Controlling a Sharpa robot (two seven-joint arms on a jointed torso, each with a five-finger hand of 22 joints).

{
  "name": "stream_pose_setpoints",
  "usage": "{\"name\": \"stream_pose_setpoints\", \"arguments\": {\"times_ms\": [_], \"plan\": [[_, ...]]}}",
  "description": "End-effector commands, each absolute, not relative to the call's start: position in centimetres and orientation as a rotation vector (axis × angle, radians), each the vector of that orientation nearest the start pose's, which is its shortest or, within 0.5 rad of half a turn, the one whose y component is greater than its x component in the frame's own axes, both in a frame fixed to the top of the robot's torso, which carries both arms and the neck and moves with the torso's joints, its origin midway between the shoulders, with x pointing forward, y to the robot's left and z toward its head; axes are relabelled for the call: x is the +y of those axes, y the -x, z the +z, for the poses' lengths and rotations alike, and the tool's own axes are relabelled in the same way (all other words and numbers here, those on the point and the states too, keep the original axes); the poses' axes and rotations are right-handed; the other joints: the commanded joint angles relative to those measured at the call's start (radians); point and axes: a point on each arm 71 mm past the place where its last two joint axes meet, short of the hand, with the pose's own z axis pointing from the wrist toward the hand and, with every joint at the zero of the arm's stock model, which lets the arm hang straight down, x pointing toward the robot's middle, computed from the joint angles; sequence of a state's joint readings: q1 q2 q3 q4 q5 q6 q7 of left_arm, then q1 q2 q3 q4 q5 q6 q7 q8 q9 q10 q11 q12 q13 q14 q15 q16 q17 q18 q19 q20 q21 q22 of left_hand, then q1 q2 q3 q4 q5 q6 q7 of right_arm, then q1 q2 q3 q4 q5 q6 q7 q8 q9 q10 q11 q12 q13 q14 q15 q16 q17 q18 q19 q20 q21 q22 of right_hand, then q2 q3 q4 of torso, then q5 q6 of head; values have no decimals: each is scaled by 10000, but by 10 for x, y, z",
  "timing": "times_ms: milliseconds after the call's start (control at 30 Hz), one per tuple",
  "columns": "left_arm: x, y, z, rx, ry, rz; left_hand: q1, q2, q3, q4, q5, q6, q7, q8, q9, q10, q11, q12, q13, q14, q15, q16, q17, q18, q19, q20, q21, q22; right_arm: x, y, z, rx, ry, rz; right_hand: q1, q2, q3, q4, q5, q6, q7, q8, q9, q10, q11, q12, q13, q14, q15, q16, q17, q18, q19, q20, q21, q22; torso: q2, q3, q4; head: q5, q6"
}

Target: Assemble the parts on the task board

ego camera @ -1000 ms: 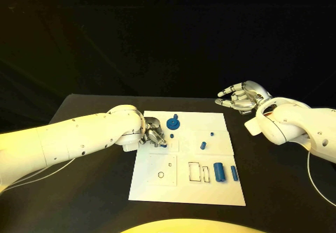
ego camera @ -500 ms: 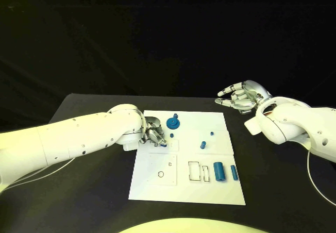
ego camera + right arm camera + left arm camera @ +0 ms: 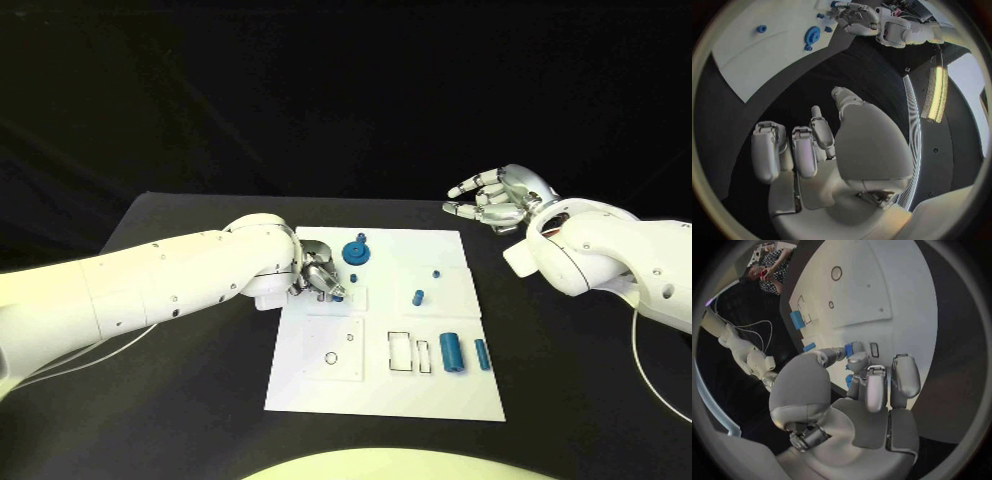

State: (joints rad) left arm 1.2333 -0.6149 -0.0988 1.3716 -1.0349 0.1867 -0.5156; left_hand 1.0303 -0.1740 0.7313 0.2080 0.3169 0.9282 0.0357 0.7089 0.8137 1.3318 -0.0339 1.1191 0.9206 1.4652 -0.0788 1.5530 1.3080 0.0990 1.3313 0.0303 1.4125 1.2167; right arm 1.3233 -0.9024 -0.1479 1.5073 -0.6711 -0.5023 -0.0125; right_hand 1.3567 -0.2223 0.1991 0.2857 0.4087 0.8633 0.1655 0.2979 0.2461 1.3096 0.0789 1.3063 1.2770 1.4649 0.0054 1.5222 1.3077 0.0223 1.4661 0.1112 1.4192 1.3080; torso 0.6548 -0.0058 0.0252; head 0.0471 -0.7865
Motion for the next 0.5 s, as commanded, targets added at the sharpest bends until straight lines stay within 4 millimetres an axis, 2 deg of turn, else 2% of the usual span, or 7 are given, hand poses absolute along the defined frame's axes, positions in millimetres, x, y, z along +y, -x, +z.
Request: {"name": "stream_pose_setpoints", "arguments": {"times_ms": [33,200,500], "plan": [[139,-489,-243,24420,703,-4718,-114,17,1505,-1565,-35,52,-14,-36,-12,66,-16,71,24,980,-76,57,2351,-204,47,-4,33,19,-251,-501,-165,16194,-6055,8782,-102,-6,-38,26,28,-21,-49,44,-15,-2,-19,-7,-10,729,-25,-53,1220,156,264,-37,-64,1833,-4,4,-1,-1,-13],[139,-490,-243,24362,768,-4732,-123,29,1495,-1556,-38,57,-18,-35,-13,65,-18,67,18,980,-77,56,2350,-203,44,-6,30,14,-251,-501,-166,16195,-6050,8779,-98,1,-36,21,43,-23,-51,46,-15,-7,-19,-11,-16,730,-26,-54,1220,156,265,-37,-63,1834,-6,-3,0,-11,-14],[138,-491,-243,24292,810,-4717,15,250,1554,-1683,-20,68,-46,-45,-19,69,-53,58,18,980,-108,56,2350,-203,54,-35,23,14,-251,-501,-166,16192,-6046,8777,-98,1,-36,21,43,-23,-51,46,-15,-7,-19,-11,-16,730,-26,-54,1220,156,265,-37,-63,1834,-4,-9,3,-16,1]]}}
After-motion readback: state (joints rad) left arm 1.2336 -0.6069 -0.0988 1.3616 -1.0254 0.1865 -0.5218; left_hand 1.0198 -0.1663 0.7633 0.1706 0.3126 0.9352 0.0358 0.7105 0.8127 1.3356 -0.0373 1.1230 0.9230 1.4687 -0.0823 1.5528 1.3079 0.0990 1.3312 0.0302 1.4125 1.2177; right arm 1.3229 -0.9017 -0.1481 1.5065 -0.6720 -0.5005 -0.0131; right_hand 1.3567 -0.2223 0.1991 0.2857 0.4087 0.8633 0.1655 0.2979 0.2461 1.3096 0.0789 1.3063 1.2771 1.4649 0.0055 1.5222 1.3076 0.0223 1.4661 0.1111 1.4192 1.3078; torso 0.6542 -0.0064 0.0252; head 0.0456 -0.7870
